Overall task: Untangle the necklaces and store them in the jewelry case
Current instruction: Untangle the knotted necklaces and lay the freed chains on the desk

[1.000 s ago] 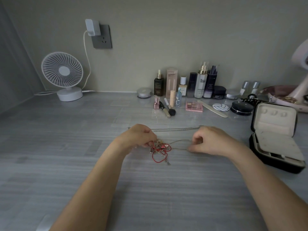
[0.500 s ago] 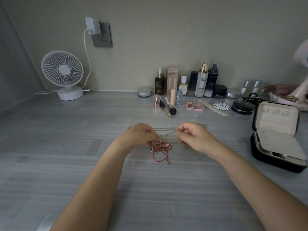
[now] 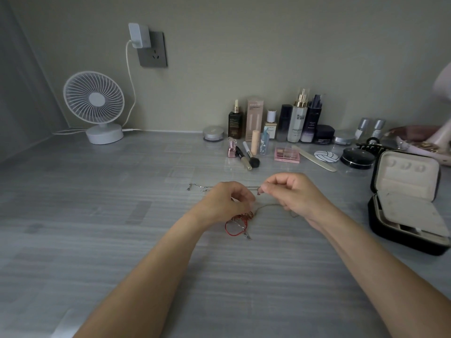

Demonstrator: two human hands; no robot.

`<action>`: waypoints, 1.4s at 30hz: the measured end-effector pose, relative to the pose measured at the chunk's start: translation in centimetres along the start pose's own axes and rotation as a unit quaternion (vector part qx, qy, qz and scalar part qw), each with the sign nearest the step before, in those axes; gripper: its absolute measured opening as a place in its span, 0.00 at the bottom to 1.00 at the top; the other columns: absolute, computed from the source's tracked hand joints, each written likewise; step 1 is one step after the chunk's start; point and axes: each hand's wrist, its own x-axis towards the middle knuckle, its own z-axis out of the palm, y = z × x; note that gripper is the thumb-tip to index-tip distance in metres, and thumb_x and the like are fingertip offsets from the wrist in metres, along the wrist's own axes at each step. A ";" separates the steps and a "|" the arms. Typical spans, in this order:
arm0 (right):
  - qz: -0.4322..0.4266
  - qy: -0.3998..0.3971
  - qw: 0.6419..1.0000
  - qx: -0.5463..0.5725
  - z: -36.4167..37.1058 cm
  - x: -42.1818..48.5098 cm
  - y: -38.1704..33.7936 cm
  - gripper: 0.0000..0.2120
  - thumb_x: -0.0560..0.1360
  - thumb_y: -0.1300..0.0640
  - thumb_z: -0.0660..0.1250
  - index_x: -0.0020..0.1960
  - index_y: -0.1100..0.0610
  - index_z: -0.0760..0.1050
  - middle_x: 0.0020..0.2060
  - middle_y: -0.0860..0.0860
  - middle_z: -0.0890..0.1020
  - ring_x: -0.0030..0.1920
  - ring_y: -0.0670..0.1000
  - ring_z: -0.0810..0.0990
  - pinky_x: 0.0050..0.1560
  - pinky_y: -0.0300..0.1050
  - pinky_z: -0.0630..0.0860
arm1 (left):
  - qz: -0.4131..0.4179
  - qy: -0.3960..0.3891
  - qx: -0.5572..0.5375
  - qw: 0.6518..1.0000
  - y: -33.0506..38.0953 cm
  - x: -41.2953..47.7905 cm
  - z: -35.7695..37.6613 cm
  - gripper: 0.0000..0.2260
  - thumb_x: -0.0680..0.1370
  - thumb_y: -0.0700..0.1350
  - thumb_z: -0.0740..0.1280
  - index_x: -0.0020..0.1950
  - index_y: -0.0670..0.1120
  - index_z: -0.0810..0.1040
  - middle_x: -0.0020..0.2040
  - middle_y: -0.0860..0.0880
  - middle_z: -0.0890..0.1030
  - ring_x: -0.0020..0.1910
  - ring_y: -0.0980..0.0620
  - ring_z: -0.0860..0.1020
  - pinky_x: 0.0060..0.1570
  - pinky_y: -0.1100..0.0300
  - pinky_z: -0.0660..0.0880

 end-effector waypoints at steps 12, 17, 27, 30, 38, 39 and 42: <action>-0.007 -0.121 0.957 -0.262 -0.7 0.9 2.7 0.03 0.70 0.53 0.71 0.37 0.47 0.81 0.38 0.46 0.83 0.40 0.45 0.80 0.47 0.45 0.77 | -0.027 0.032 0.041 0.998 -0.6 0.2 -0.7 0.05 0.74 0.38 0.67 0.48 0.44 0.81 0.36 0.54 0.78 0.32 0.64 0.75 0.36 0.70 0.73; -0.051 -0.089 0.930 -0.354 0.9 1.6 3.7 0.06 0.72 0.53 0.69 0.49 0.51 0.78 0.46 0.47 0.72 0.51 0.49 0.74 0.56 0.45 0.71 | -0.018 0.002 0.077 0.997 -0.7 0.1 0.5 0.03 0.72 0.42 0.69 0.45 0.47 0.81 0.43 0.48 0.82 0.42 0.54 0.79 0.50 0.56 0.76; -0.046 -0.055 0.967 -0.246 0.6 1.6 3.3 0.06 0.78 0.57 0.60 0.42 0.51 0.69 0.37 0.43 0.76 0.37 0.39 0.73 0.37 0.35 0.66 | -0.015 0.029 0.033 0.999 0.6 0.0 0.8 0.10 0.78 0.41 0.60 0.51 0.44 0.81 0.45 0.51 0.79 0.46 0.55 0.76 0.48 0.61 0.72; -0.044 -0.047 0.982 -0.178 0.4 1.3 3.0 0.08 0.78 0.59 0.59 0.41 0.51 0.69 0.33 0.45 0.78 0.29 0.38 0.71 0.34 0.34 0.66 | -0.018 0.005 0.044 0.999 0.2 0.0 0.9 0.07 0.76 0.47 0.65 0.50 0.47 0.81 0.51 0.51 0.80 0.55 0.52 0.76 0.58 0.54 0.73; -0.049 -0.032 0.998 0.031 -0.1 0.7 1.6 0.09 0.78 0.65 0.57 0.41 0.56 0.69 0.28 0.48 0.74 0.26 0.43 0.69 0.28 0.34 0.67 | 0.008 0.031 0.162 0.986 -1.0 0.4 1.2 0.05 0.71 0.45 0.71 0.46 0.48 0.82 0.47 0.53 0.80 0.52 0.52 0.78 0.55 0.56 0.74; -0.053 -0.027 0.997 0.052 -0.2 0.7 1.6 0.09 0.78 0.65 0.57 0.41 0.56 0.68 0.28 0.48 0.74 0.25 0.43 0.68 0.27 0.34 0.65 | -0.003 0.038 0.168 0.985 -1.1 0.5 1.0 0.04 0.71 0.45 0.71 0.45 0.48 0.82 0.47 0.53 0.80 0.52 0.52 0.78 0.56 0.55 0.75; -0.066 -0.005 0.994 0.090 -0.6 0.6 1.3 0.09 0.78 0.65 0.57 0.41 0.56 0.68 0.29 0.50 0.73 0.25 0.42 0.66 0.26 0.32 0.63 | -0.020 0.042 0.169 0.984 -1.1 0.5 0.4 0.05 0.72 0.44 0.70 0.46 0.47 0.82 0.44 0.53 0.78 0.49 0.53 0.77 0.53 0.58 0.75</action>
